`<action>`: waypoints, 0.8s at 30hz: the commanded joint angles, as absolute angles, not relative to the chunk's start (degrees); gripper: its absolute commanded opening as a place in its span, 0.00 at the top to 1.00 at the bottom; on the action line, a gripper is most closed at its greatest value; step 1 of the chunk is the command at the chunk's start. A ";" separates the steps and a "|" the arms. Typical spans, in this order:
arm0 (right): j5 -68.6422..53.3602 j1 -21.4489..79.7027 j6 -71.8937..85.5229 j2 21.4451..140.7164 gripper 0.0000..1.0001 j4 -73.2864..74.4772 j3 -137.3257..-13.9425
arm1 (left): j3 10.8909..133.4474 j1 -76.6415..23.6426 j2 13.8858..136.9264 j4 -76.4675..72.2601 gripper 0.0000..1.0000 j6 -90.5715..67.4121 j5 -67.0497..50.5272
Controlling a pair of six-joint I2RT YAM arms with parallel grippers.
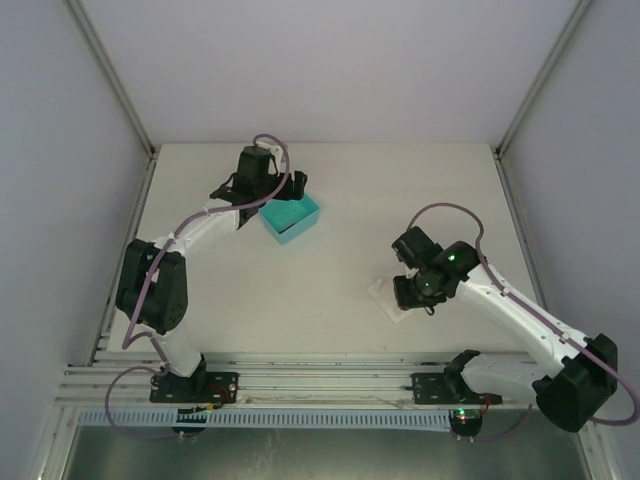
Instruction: Install the large spring
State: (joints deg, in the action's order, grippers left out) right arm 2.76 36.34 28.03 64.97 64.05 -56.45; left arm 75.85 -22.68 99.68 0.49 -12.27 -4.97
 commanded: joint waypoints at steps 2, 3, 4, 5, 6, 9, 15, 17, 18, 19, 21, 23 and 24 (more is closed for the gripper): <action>5.18 36.83 29.75 65.33 1.00 60.31 -54.52 | 76.14 -22.34 98.15 2.80 0.01 -13.53 -3.56; 5.09 36.82 29.85 65.45 1.00 59.73 -54.15 | 76.00 -22.33 97.98 2.84 0.01 -13.41 -3.18; 4.87 36.80 29.87 65.72 1.00 59.21 -53.93 | 75.83 -22.30 97.88 2.96 0.01 -13.32 -2.86; 4.39 36.82 29.86 66.04 1.00 58.75 -53.79 | 75.70 -22.31 97.76 2.96 0.01 -13.04 -2.94; 3.99 36.83 29.76 66.55 1.00 58.38 -53.65 | 75.69 -22.32 97.74 2.91 0.01 -12.56 -3.27; 3.75 36.89 29.58 68.21 1.00 58.18 -53.47 | 75.77 -22.32 97.58 3.16 0.01 -11.45 -3.78; 4.15 36.91 28.91 70.05 1.00 56.31 -52.60 | 82.53 -21.78 101.47 12.78 0.01 -14.89 -0.34; 4.28 36.87 29.19 71.02 0.99 55.62 -52.05 | 86.84 -21.46 104.01 19.05 0.01 -15.15 1.43; 4.36 36.91 29.32 71.83 0.97 55.37 -51.84 | 87.90 -21.40 104.73 20.34 0.01 -15.33 2.30; 4.43 36.91 29.35 72.40 0.95 55.26 -51.78 | 87.98 -21.44 104.73 20.46 0.01 -15.48 2.83; 4.91 36.91 29.19 73.50 0.89 54.88 -51.77 | 86.16 -21.23 103.97 18.32 0.01 -15.42 2.30; 5.33 36.91 29.16 74.42 0.82 54.38 -51.70 | 85.81 -21.10 103.76 17.69 0.01 -15.38 1.64; 5.29 36.87 29.18 74.98 0.77 54.19 -51.61 | 85.91 -20.98 103.90 17.72 0.01 -15.18 1.40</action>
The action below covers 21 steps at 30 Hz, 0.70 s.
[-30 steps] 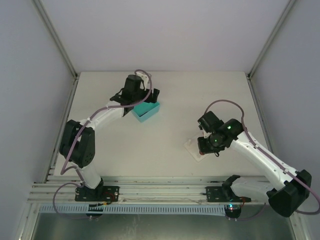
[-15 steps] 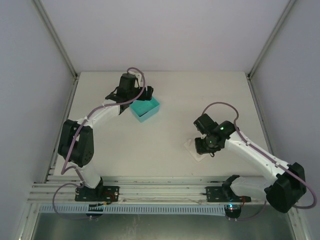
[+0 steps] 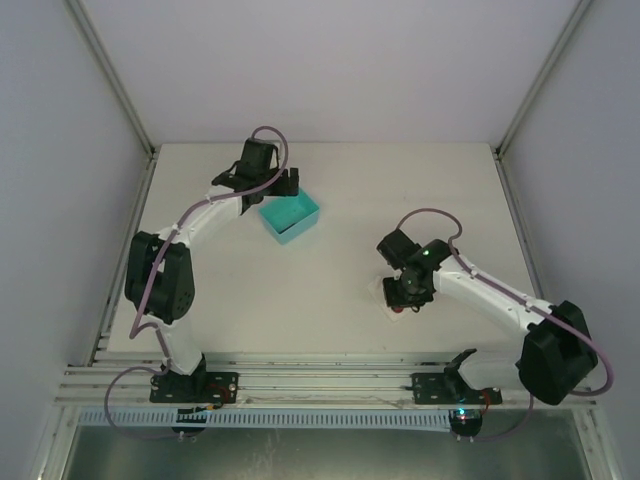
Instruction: Install the large spring
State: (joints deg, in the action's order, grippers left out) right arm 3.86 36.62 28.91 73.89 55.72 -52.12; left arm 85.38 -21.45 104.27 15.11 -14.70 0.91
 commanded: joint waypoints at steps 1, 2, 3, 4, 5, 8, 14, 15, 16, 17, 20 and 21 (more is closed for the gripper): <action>5.37 36.87 29.26 75.42 0.73 54.06 -51.59 | 86.12 -21.01 104.05 17.65 0.01 -14.86 0.72; 5.47 36.91 29.22 75.90 0.69 54.06 -51.59 | 86.34 -21.02 104.31 17.66 0.00 -14.51 0.08; 5.67 36.86 29.14 76.26 0.67 54.10 -51.59 | 86.76 -21.03 104.63 17.97 0.01 -14.15 -0.47; 5.96 36.80 29.10 76.51 0.66 54.18 -51.71 | 87.23 -21.04 104.87 18.33 0.02 -13.88 -0.92; 6.18 36.90 29.02 76.63 0.65 54.42 -51.93 | 87.47 -21.09 105.29 18.51 0.04 -13.67 -1.25; 6.51 36.87 28.92 76.40 0.60 55.24 -52.92 | 88.04 -21.02 105.80 18.66 0.07 -12.75 -2.10; 7.12 36.83 28.82 73.63 0.50 60.37 -55.65 | 89.13 -21.09 106.73 20.19 0.14 -9.70 -2.61; 7.34 36.84 28.89 72.92 0.49 61.55 -56.56 | 89.25 -21.09 106.85 20.61 0.16 -8.50 -2.92; 7.74 36.85 28.98 71.74 0.48 62.91 -57.59 | 89.31 -21.09 106.98 21.15 0.18 -7.19 -3.57; 8.16 36.85 29.22 70.92 0.43 64.03 -59.06 | 89.56 -21.21 107.26 21.89 0.20 -5.48 -3.97; 9.63 36.82 29.80 69.00 0.29 67.26 -62.59 | 90.96 -21.27 108.72 25.51 0.29 -2.10 -4.36; 10.12 36.80 30.06 68.76 0.25 68.10 -63.84 | 91.45 -21.26 109.37 26.88 0.32 -1.37 -4.29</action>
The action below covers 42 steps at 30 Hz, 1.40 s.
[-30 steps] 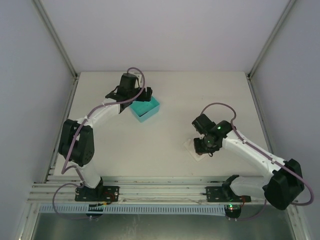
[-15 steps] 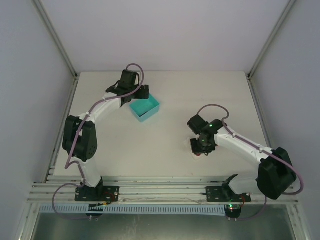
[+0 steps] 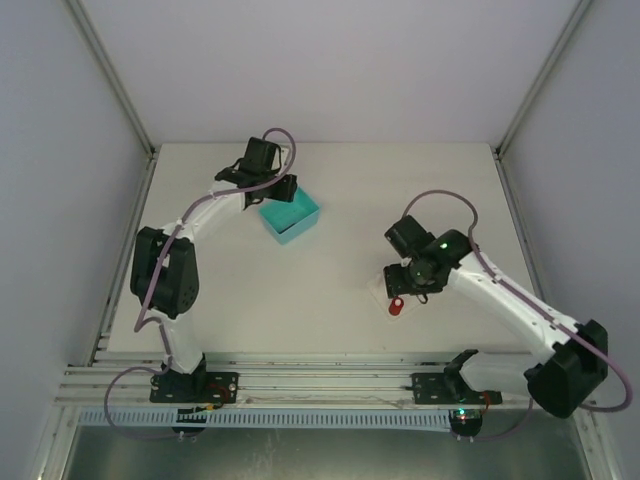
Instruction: Install the large spring
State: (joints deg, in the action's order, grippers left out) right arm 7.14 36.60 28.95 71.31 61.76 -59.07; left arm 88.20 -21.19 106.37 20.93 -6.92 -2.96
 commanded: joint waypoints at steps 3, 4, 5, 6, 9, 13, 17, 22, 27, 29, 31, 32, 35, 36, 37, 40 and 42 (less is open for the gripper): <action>11.37 36.81 30.92 69.10 0.16 69.94 -67.88 | 93.12 -21.34 111.46 30.82 0.38 0.58 -5.59; 11.81 36.81 31.37 69.50 0.11 70.39 -68.98 | 93.71 -21.36 112.06 32.22 0.40 1.05 -6.27; 12.33 36.81 31.84 69.82 0.05 70.78 -70.21 | 94.57 -21.43 112.66 33.57 0.42 1.45 -7.10; 12.79 36.80 32.36 70.10 0.01 71.10 -70.94 | 95.38 -21.44 113.26 34.78 0.44 1.88 -7.83; 14.23 36.78 34.35 70.15 0.01 71.62 -72.13 | 96.88 -21.44 114.49 37.67 0.50 3.16 -10.15; 13.78 36.46 36.37 70.80 0.01 71.66 -73.15 | 98.48 -21.45 115.64 39.55 0.53 5.63 -11.97; 12.86 36.22 36.65 74.79 0.01 72.14 -76.24 | 101.11 -21.52 116.89 42.10 0.55 6.16 -9.40; 12.14 36.17 36.10 79.88 0.01 71.88 -80.60 | 105.88 -20.48 118.21 41.76 0.45 5.98 -3.53; 12.43 36.19 35.29 81.98 0.01 72.06 -83.41 | 110.36 -18.47 122.21 43.53 0.44 6.37 -2.28; 12.75 36.12 35.16 82.05 0.01 72.48 -84.13 | 110.05 -17.83 122.97 43.11 0.44 6.16 -3.36; 13.06 35.99 35.22 81.93 0.01 72.83 -84.51 | 110.29 -17.29 123.89 43.25 0.45 6.31 -3.38; 13.09 35.95 35.26 81.73 0.01 72.88 -84.58 | 110.30 -16.95 124.34 43.27 0.46 6.49 -4.18; 13.17 35.77 35.59 81.40 0.00 72.86 -84.48 | 109.96 -15.85 125.56 42.84 0.47 6.48 -8.17; 13.33 35.73 35.59 81.39 0.00 72.86 -84.47 | 109.91 -15.67 125.87 42.83 0.48 6.42 -10.24; 13.48 35.69 35.66 81.33 0.00 72.86 -84.46 | 109.76 -15.59 126.27 42.84 0.49 6.54 -10.90; 13.79 35.60 35.61 81.27 0.00 72.95 -84.50 | 109.21 -15.56 127.00 42.59 0.52 6.59 -11.68; 13.80 35.51 35.40 81.36 0.00 73.03 -84.55 | 108.97 -15.51 127.12 42.79 0.56 6.55 -12.17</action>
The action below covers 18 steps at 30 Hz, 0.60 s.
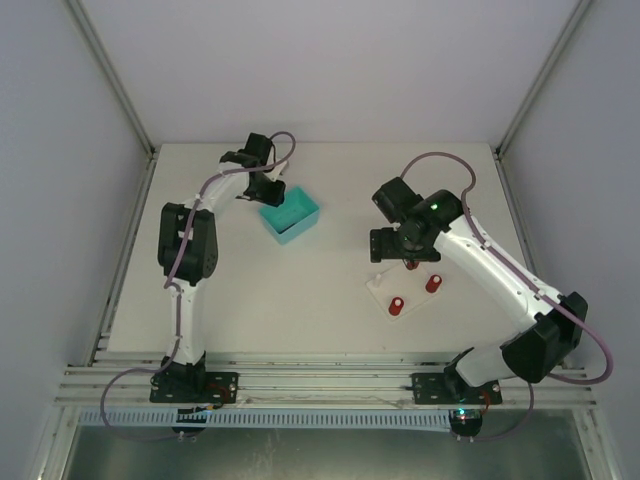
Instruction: Install the large spring
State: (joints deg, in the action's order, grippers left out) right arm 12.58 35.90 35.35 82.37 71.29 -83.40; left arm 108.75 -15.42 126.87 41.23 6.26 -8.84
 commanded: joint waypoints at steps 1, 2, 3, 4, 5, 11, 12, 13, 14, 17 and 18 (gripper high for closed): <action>13.86 35.51 35.34 81.35 0.00 73.08 -84.55 | 108.80 -15.53 126.97 42.79 0.58 6.47 -12.17; 13.99 35.46 35.34 81.31 0.00 73.13 -84.51 | 108.38 -15.55 126.81 42.72 0.60 6.36 -11.94; 13.93 35.43 35.33 81.23 0.00 73.17 -84.47 | 107.99 -15.57 126.56 42.72 0.64 6.19 -11.50; 13.90 35.35 35.29 81.29 0.00 73.13 -84.40 | 107.72 -15.56 126.23 42.76 0.67 5.96 -10.95; 13.89 35.31 35.25 81.28 0.00 73.10 -84.38 | 107.35 -15.62 125.87 42.80 0.70 5.70 -10.48; 13.80 34.86 34.48 81.52 0.00 72.56 -84.20 | 103.66 -16.89 123.64 42.53 0.85 3.59 -7.80; 13.75 34.89 34.35 81.57 0.00 72.47 -84.16 | 102.98 -17.26 123.32 42.46 0.86 3.29 -7.02; 13.73 34.82 34.22 81.57 0.00 72.35 -84.12 | 102.36 -17.57 122.92 42.28 0.88 2.81 -6.01; 13.67 34.73 34.19 81.71 0.00 72.29 -84.07 | 101.75 -17.85 122.50 41.91 0.90 2.31 -5.15; 13.24 34.54 33.95 81.75 0.00 72.16 -83.96 | 100.14 -18.40 121.02 40.70 0.93 0.80 -4.44; 13.17 34.49 33.93 81.74 0.00 72.08 -83.89 | 99.89 -18.52 120.70 40.35 0.93 0.28 -4.16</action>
